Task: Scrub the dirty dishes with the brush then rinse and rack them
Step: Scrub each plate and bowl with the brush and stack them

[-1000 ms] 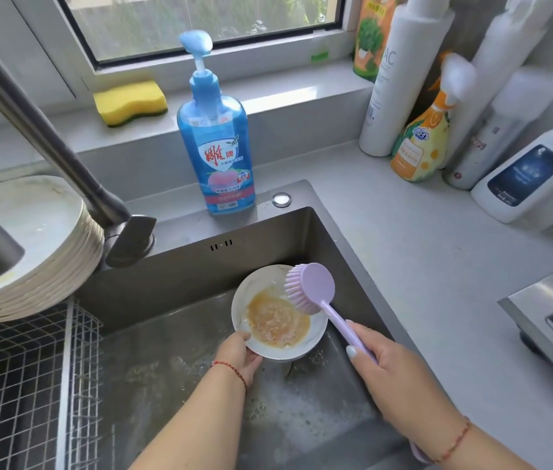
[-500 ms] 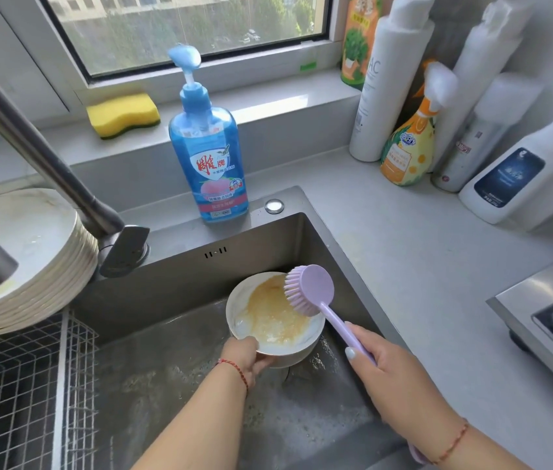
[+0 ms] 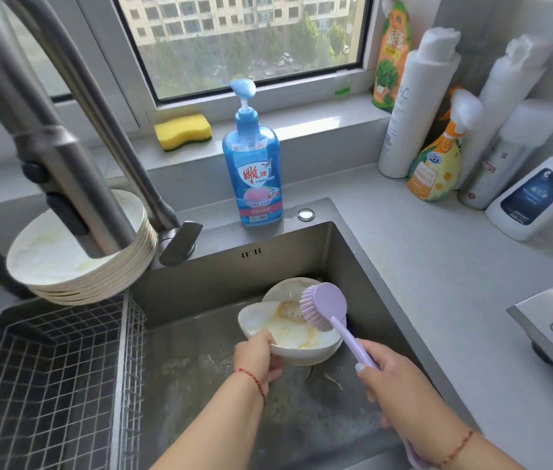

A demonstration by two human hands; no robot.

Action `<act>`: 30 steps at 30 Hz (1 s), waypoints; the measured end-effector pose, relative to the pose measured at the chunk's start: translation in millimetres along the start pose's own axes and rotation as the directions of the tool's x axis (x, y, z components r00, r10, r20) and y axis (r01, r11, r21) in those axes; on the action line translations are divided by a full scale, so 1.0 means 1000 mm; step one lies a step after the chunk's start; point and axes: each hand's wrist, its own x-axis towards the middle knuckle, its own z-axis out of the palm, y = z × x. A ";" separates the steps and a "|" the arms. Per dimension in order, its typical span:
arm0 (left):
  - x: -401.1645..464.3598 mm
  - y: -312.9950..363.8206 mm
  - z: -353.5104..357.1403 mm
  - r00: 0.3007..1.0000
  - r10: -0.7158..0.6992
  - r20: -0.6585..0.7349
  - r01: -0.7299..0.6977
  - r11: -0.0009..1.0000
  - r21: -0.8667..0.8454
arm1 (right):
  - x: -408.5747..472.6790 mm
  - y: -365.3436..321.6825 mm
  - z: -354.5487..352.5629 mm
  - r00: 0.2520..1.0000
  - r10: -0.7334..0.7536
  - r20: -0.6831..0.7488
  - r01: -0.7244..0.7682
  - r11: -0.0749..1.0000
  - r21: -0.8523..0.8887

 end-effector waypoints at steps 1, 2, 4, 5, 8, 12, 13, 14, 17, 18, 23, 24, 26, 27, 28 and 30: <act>-0.005 0.000 -0.004 1.000 -0.008 0.015 0.008 1.000 -0.005 | -0.002 -0.002 0.002 1.000 0.015 0.014 -0.015 1.000 0.014; -0.008 0.000 -0.008 0.999 -0.017 0.030 0.018 1.000 -0.022 | -0.003 -0.003 0.004 0.999 0.027 0.028 -0.028 0.999 0.023; -0.015 -0.001 -0.015 0.998 -0.033 0.050 0.037 0.996 -0.085 | -0.006 -0.006 0.007 0.997 0.046 0.056 -0.048 0.998 0.036; -0.021 -0.001 -0.020 0.997 -0.040 0.065 0.048 0.990 -0.134 | -0.007 -0.007 0.009 0.996 0.055 0.065 -0.058 0.997 0.048; -0.039 -0.004 -0.036 0.985 -0.043 0.170 0.093 0.950 -0.298 | -0.011 -0.013 0.015 0.995 0.063 0.078 -0.071 0.992 0.100; -0.062 -0.005 -0.060 0.970 0.023 0.241 0.069 0.927 -0.367 | -0.016 -0.021 0.024 0.994 0.016 0.105 -0.024 0.997 0.079; -0.067 -0.005 -0.066 0.968 0.051 0.247 0.048 0.925 -0.377 | -0.016 -0.021 0.027 0.994 -0.004 0.112 -0.003 0.998 0.058; -0.072 -0.005 -0.071 0.965 0.073 0.253 0.032 0.921 -0.389 | -0.017 -0.021 0.031 0.993 -0.022 0.118 0.021 1.000 0.011; -0.080 -0.005 -0.087 0.963 0.128 0.238 -0.017 0.908 -0.419 | -0.019 -0.019 0.042 0.979 -0.147 0.138 0.181 0.944 -0.278; -0.081 -0.005 -0.090 0.964 0.145 0.222 -0.039 0.906 -0.421 | -0.020 -0.018 0.044 0.968 -0.192 0.159 0.240 0.892 -0.383; -0.088 -0.003 -0.111 0.965 0.237 0.114 -0.166 0.886 -0.432 | -0.036 -0.032 0.065 0.897 -0.299 0.325 0.435 0.727 -0.532; -0.088 -0.003 -0.115 0.964 0.247 0.103 -0.182 0.888 -0.421 | -0.039 -0.037 0.073 0.885 -0.288 0.366 0.446 0.748 -0.491; -0.089 -0.005 -0.120 0.961 0.261 0.095 -0.201 0.890 -0.410 | -0.042 -0.045 0.087 0.876 -0.272 0.398 0.435 0.802 -0.410; -0.089 -0.007 -0.123 0.958 0.268 0.102 -0.203 0.886 -0.418 | -0.042 -0.050 0.093 0.877 -0.274 0.394 0.431 0.811 -0.395; -0.091 -0.008 -0.126 0.954 0.279 0.113 -0.206 0.879 -0.429 | -0.041 -0.055 0.100 0.879 -0.289 0.380 0.434 0.816 -0.383; -0.094 -0.010 -0.129 0.942 0.302 0.148 -0.213 0.876 -0.432 | -0.036 -0.065 0.108 0.883 -0.323 0.339 0.443 0.813 -0.379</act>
